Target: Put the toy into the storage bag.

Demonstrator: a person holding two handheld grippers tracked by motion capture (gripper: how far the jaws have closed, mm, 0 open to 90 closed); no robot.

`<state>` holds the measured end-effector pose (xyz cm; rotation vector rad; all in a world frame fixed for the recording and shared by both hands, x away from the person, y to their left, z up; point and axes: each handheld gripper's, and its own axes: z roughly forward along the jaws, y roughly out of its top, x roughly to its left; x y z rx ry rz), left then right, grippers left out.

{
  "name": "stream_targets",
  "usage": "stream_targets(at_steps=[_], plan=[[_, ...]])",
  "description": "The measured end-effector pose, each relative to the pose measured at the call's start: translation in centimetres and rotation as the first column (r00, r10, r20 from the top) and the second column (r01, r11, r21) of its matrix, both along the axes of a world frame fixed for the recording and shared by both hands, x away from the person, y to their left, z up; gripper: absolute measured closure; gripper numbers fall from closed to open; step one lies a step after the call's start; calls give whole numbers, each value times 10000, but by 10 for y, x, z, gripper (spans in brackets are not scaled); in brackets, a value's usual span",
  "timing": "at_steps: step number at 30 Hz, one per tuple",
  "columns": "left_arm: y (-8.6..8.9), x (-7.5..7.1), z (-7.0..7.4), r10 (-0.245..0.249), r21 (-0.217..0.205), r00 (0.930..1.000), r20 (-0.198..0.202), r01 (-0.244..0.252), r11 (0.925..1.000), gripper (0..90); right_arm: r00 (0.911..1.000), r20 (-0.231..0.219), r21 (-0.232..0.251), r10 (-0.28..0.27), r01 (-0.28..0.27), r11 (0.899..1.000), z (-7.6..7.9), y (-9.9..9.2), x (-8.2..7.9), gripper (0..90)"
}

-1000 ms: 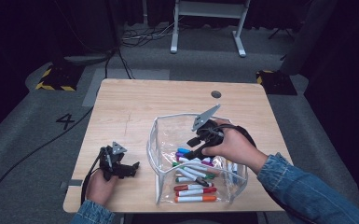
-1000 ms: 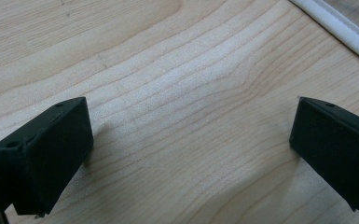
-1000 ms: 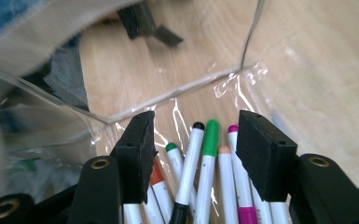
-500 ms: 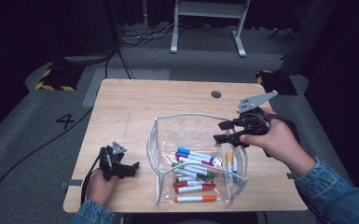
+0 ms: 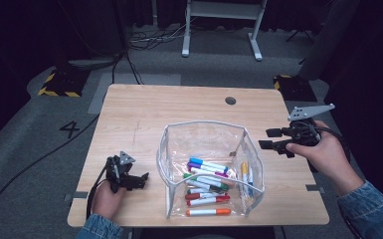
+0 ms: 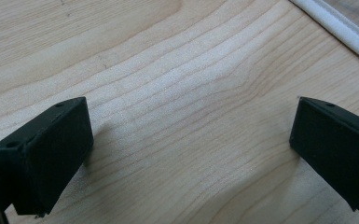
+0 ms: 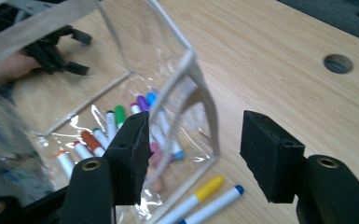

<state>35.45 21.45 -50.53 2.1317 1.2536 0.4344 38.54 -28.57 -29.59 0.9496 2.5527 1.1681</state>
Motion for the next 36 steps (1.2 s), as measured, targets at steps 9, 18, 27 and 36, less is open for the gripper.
stream_targets(at_steps=[9, 18, 27, 36], plan=[[2, 0, 0, 23, -10, 10000, -6, -23, 10000, 0, 9972, -193, -412, -716, 708, 9966, -38, -13, 7, 420], [2, 0, 0, 32, -16, 10000, -6, -32, 10000, 0, 9911, -802, -946, -1061, 984, 9906, -95, -13, 10, 420], [2, 0, 0, 18, 1, 10000, -11, -18, 10000, 0, 9766, -1760, -1351, -1235, 1003, 9857, -153, -5, 12, 420], [2, 0, 0, 32, -17, 10000, -7, -32, 10000, 0, 9692, -1989, -2204, -1451, 1001, 9703, -177, -5, 14, 561]])
